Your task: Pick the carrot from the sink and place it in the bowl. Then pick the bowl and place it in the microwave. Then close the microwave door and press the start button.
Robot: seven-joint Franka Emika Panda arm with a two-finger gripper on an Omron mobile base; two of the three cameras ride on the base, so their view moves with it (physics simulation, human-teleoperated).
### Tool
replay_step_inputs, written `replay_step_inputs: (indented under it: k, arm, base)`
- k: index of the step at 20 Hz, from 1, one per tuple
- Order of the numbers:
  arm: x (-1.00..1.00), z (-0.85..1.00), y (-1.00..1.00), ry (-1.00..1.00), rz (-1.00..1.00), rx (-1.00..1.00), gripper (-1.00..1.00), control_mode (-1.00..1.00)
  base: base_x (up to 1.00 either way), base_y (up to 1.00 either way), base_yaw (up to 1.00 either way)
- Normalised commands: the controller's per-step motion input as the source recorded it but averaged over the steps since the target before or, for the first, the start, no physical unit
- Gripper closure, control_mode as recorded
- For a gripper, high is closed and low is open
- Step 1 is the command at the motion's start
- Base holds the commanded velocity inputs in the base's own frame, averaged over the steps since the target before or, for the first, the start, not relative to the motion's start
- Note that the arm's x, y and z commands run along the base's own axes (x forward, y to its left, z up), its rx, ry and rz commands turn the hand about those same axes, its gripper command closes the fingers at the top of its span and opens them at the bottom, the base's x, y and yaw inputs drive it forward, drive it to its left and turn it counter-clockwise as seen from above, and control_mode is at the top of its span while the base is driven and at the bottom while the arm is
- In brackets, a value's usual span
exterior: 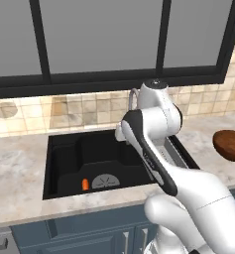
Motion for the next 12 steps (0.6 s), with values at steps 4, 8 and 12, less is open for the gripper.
replay_step_inputs:
  k: [4,8,12]
  arm:
    - [0.19,-0.66,0.54,0.01,0.0,0.0,-1.0,-1.0]
    - [0.48,-0.66,0.54,0.07,0.0,0.0,-1.0,-1.0]
    - [0.52,-0.6,0.38,0.12,0.0,0.0,-1.0,-1.0]
  base:
    - [0.0,0.0,0.0]
    - [0.0,0.0,0.0]
    - [0.0,0.0,0.0]
